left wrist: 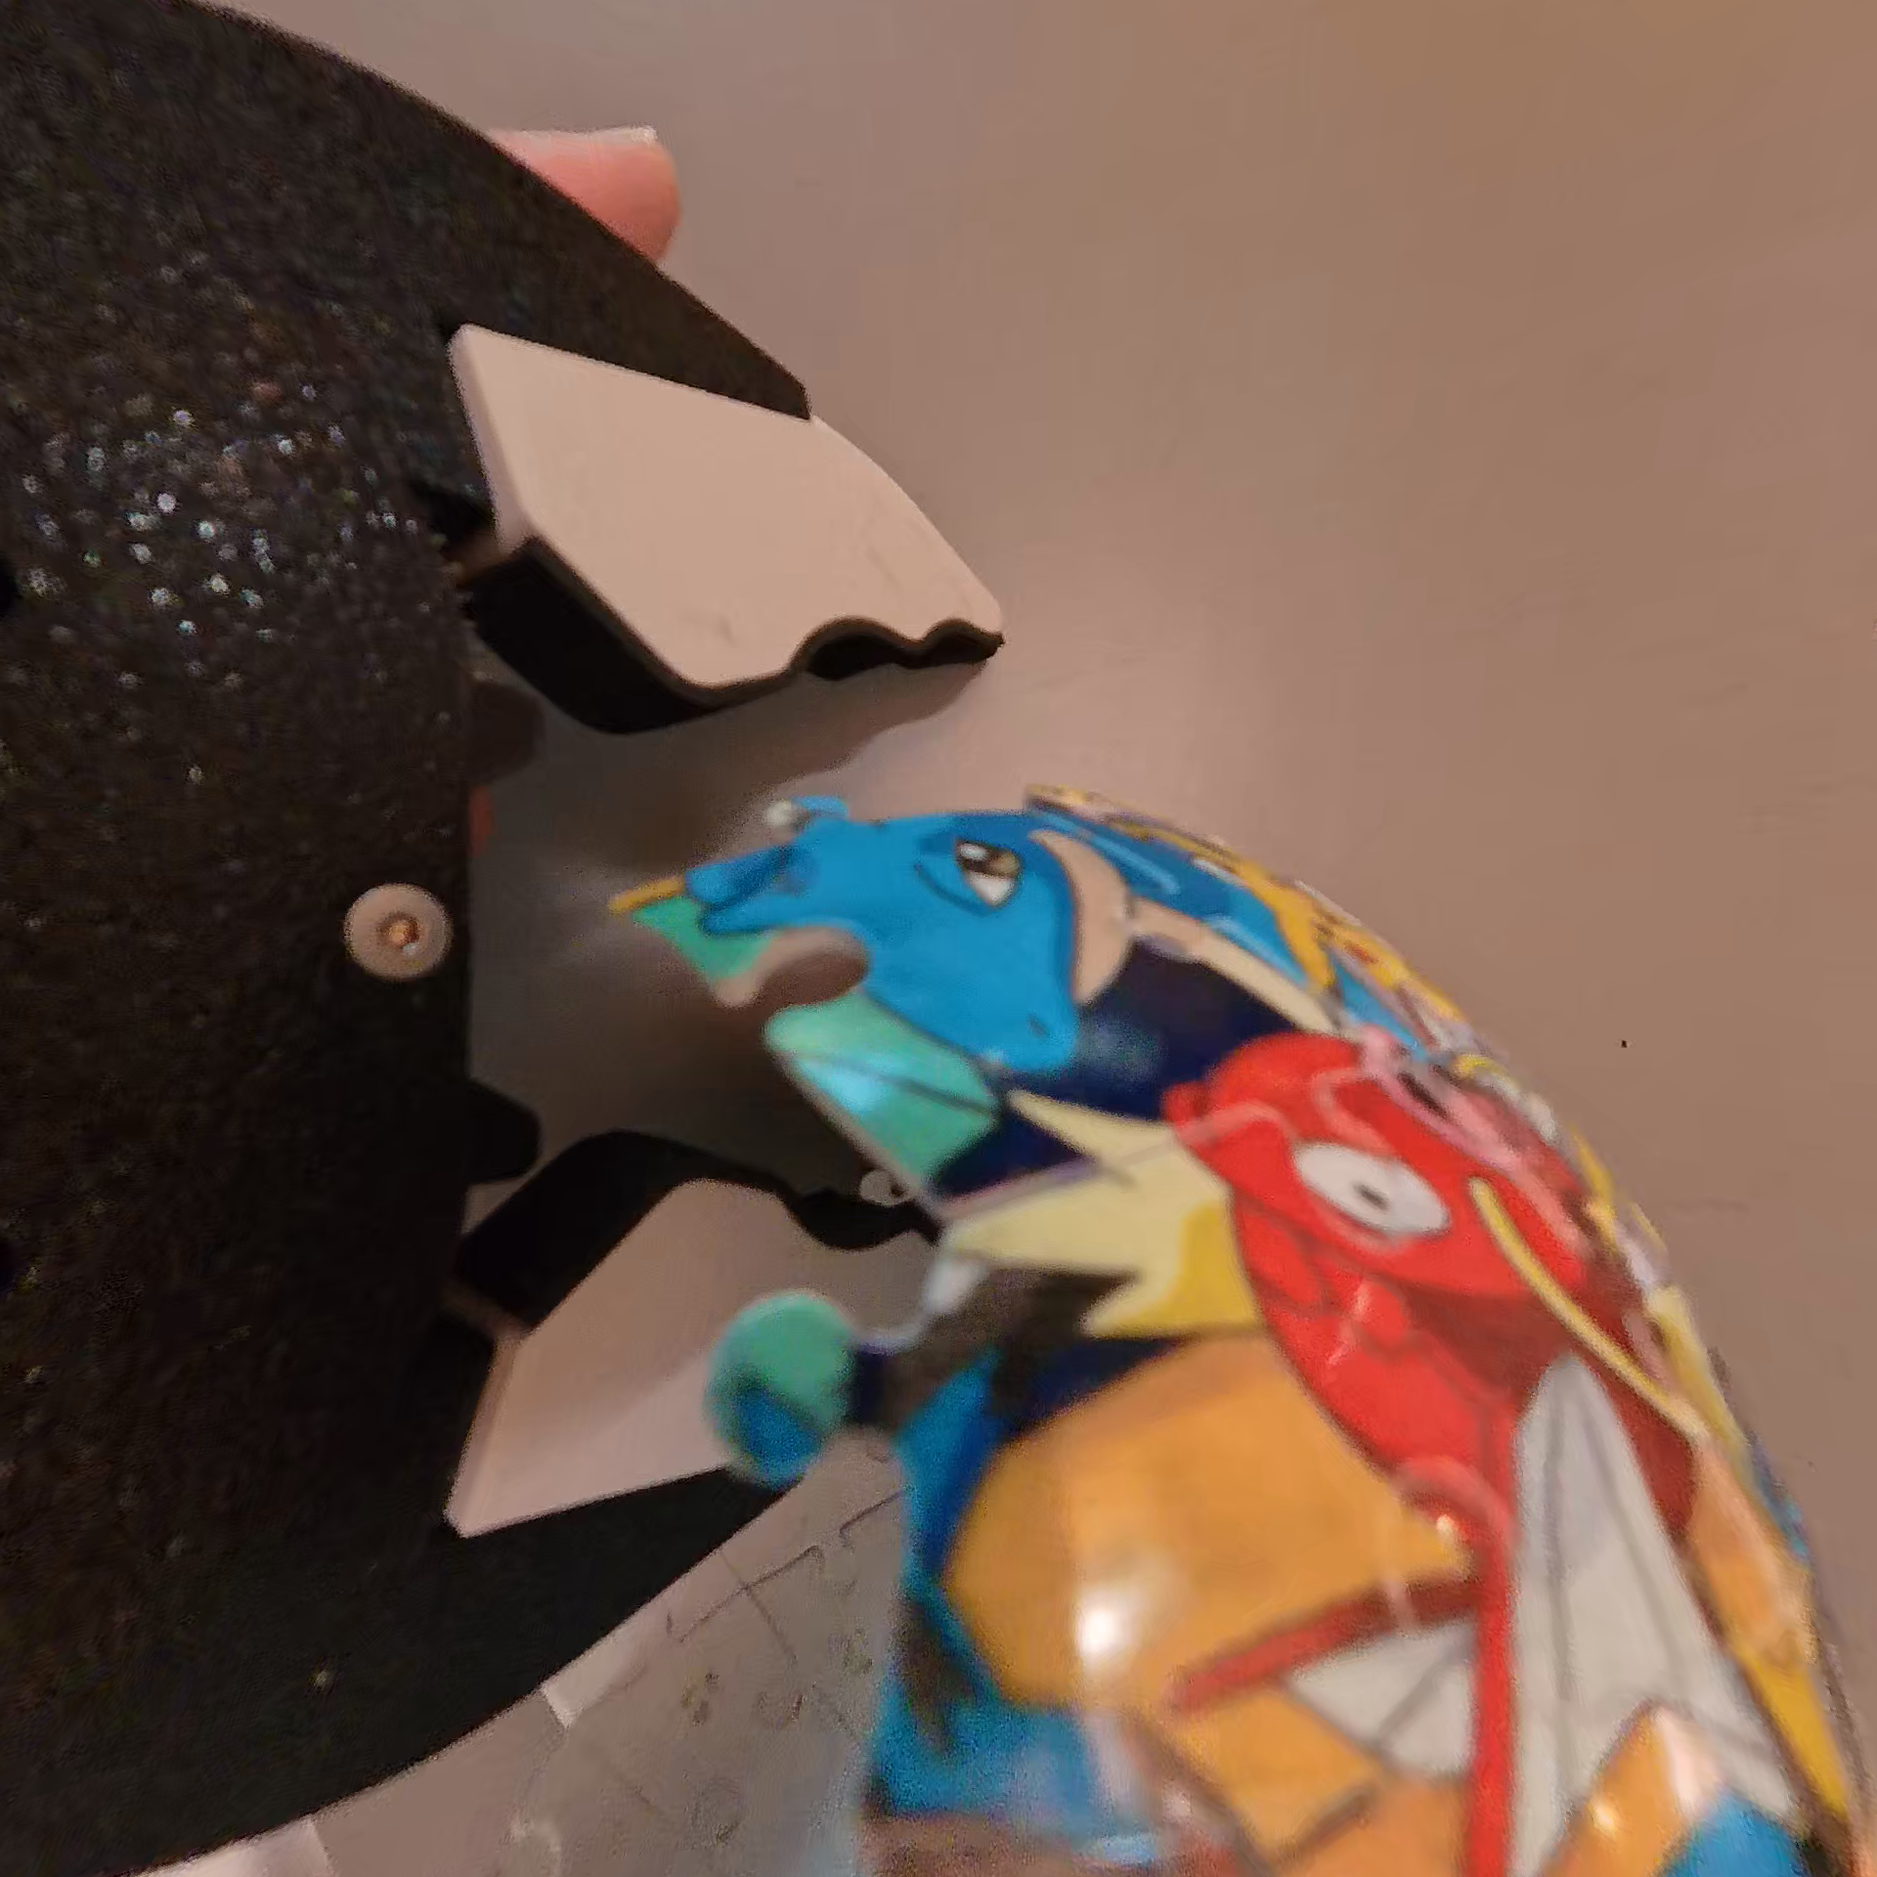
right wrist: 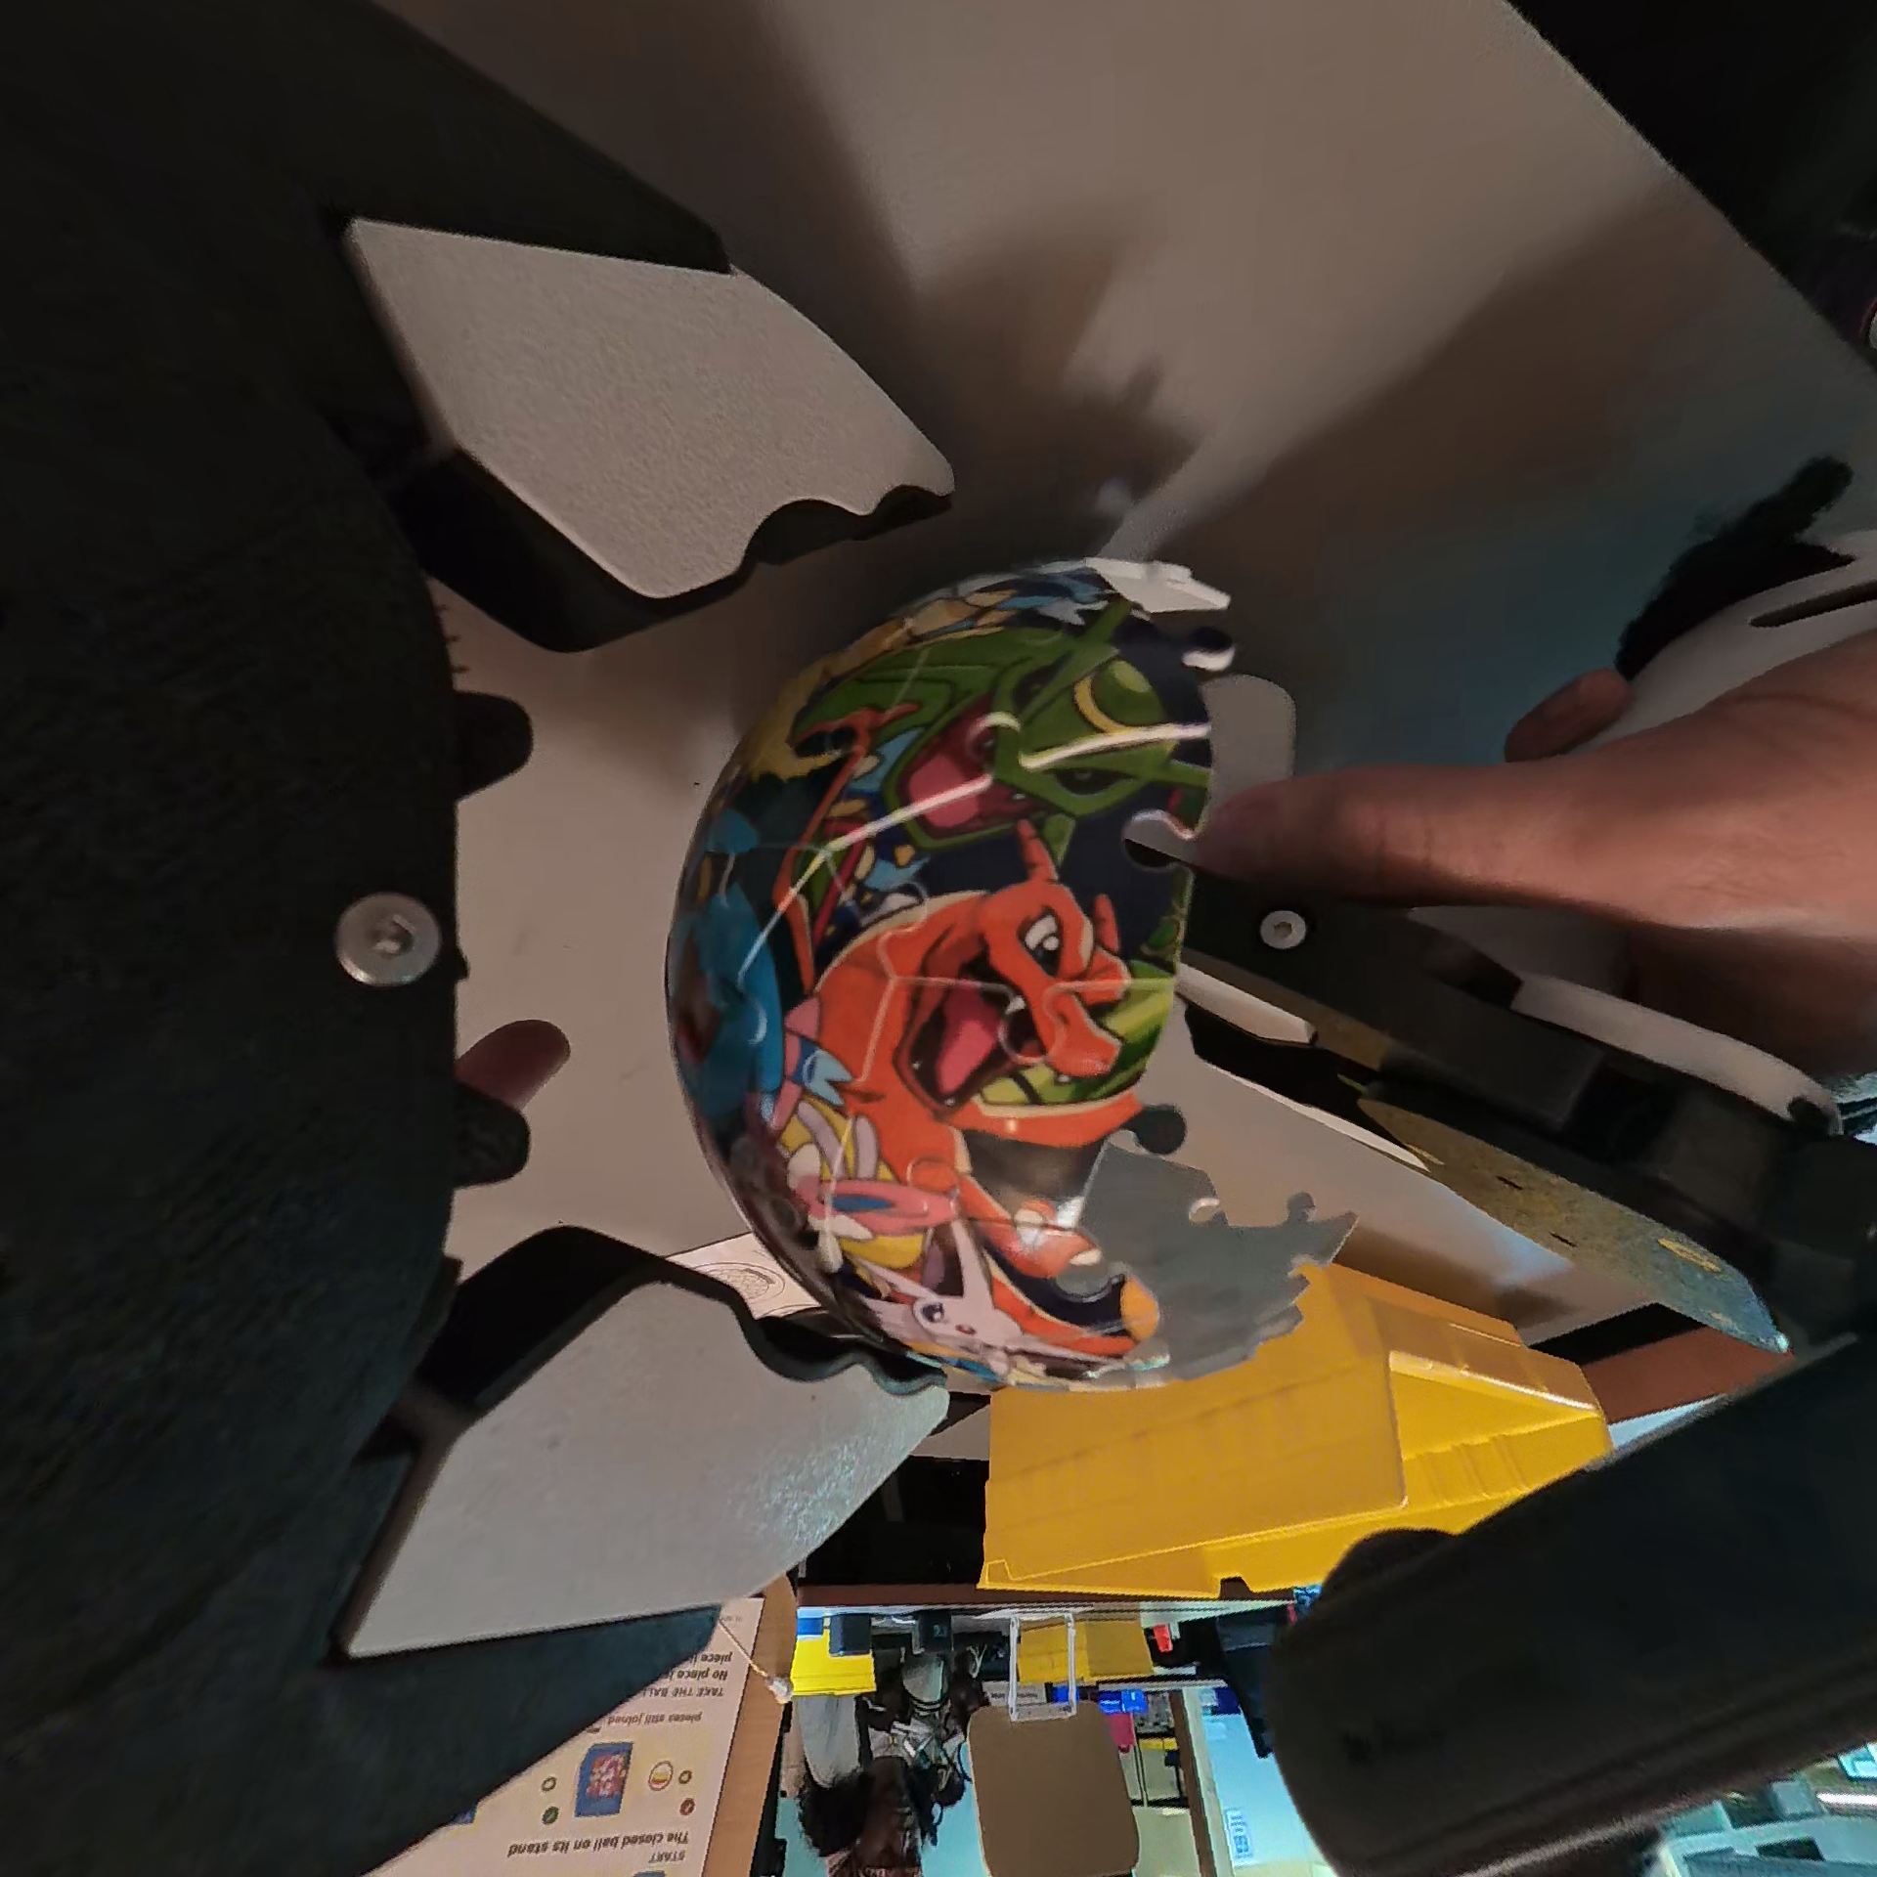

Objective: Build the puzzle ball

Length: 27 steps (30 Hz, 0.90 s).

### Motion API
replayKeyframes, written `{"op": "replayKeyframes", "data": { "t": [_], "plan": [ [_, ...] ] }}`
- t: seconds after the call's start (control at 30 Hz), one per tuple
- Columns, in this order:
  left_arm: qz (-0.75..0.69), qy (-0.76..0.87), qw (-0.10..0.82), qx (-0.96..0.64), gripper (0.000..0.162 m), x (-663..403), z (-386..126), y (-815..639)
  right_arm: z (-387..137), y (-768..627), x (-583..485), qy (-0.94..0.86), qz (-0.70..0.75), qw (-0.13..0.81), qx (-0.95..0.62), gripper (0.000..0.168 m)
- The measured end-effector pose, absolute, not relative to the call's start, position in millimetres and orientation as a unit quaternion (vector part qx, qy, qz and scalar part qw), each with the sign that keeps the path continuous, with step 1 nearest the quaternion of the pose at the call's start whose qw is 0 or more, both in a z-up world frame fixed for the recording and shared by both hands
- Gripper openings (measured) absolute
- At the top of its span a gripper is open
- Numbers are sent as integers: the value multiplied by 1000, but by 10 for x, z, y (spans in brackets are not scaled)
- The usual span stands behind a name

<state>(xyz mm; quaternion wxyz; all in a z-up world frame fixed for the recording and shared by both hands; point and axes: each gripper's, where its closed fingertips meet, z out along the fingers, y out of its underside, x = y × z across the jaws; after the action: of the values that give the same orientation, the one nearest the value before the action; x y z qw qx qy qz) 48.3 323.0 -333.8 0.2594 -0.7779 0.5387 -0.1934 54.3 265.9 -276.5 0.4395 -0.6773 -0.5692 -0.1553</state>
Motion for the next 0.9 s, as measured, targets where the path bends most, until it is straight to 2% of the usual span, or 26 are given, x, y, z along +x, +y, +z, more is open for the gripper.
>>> {"op": "replayKeyframes", "data": {
  "t": [0.33, 0.53, 0.9],
  "plan": [
    [-188, 536, 260, -781, 101, 480, -3320, 3271, -2779, 2715, 581, -559, -155, 442, -684, 145],
    [-297, 451, 261, -801, 100, 428, -3090, 3365, -2775, 2700, 567, -562, -161, 438, -683, 145],
    [-199, 539, 273, -772, 109, 441, -3346, 3306, -2770, 2742, 495, -563, -149, 435, -687, 146]
  ]
}}
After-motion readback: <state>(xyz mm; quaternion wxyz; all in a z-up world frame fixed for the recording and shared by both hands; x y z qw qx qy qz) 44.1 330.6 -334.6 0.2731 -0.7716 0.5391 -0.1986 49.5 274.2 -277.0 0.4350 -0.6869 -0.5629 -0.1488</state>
